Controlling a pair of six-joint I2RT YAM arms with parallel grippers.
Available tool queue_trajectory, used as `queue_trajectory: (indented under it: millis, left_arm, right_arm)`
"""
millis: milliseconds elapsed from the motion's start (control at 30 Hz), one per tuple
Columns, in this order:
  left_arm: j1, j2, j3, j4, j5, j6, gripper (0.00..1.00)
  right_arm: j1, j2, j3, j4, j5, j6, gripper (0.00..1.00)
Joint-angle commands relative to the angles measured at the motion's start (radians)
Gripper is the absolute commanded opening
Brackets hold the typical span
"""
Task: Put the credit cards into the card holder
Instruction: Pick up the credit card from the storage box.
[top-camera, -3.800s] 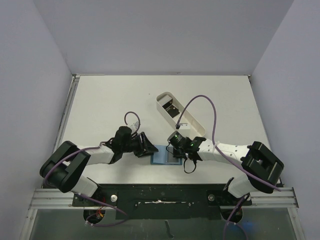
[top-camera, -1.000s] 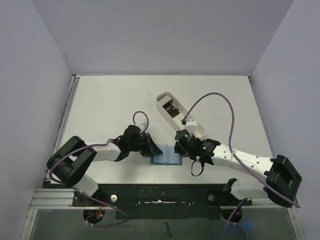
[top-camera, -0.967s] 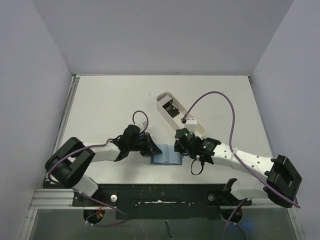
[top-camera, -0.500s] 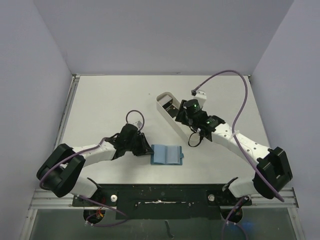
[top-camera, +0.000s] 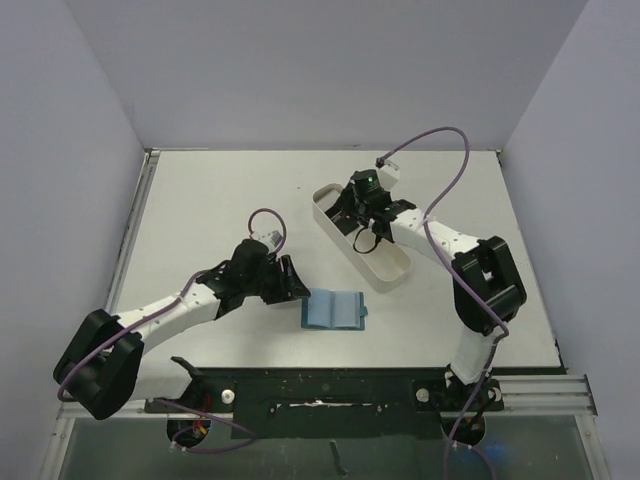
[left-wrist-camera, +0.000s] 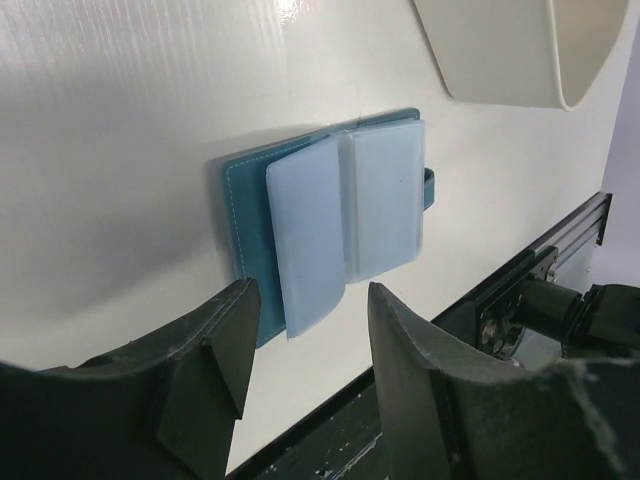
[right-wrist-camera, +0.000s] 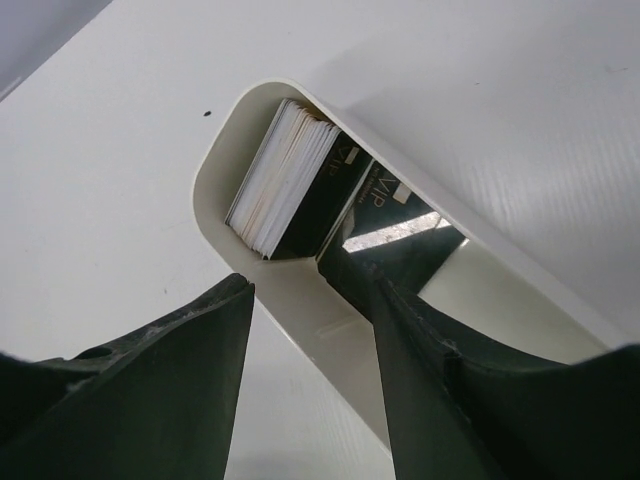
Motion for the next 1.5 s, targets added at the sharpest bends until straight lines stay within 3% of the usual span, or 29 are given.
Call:
queue_trajectory:
  millis: [0, 267, 400, 667, 1000, 1467]
  left_arm:
    - [0.01, -0.086, 0.08, -0.083, -0.008, 0.078, 0.46]
    - [0.018, -0.178, 0.144, -0.271, -0.036, 0.218, 0.49]
    - [0.018, -0.222, 0.16, -0.303, 0.006, 0.235, 0.5]
    - [0.024, -0.254, 0.163, -0.37, -0.047, 0.265, 0.51]
    - [0.025, -0.243, 0.158, -0.363, -0.043, 0.258, 0.51]
    - [0.025, -0.239, 0.146, -0.353, -0.041, 0.244, 0.51]
  right_arm:
    - [0.0, 0.077, 0.106, 0.112, -0.008, 0.104, 0.51]
    - [-0.035, 0.206, 0.158, 0.168, -0.046, 0.232, 0.51]
    - [-0.048, 0.247, 0.179, 0.181, -0.073, 0.26, 0.5]
    - [-0.063, 0.312, 0.199, 0.202, -0.109, 0.296, 0.47]
    - [-0.07, 0.292, 0.161, 0.252, -0.118, 0.285, 0.27]
    - [-0.066, 0.27, 0.139, 0.266, -0.11, 0.282, 0.06]
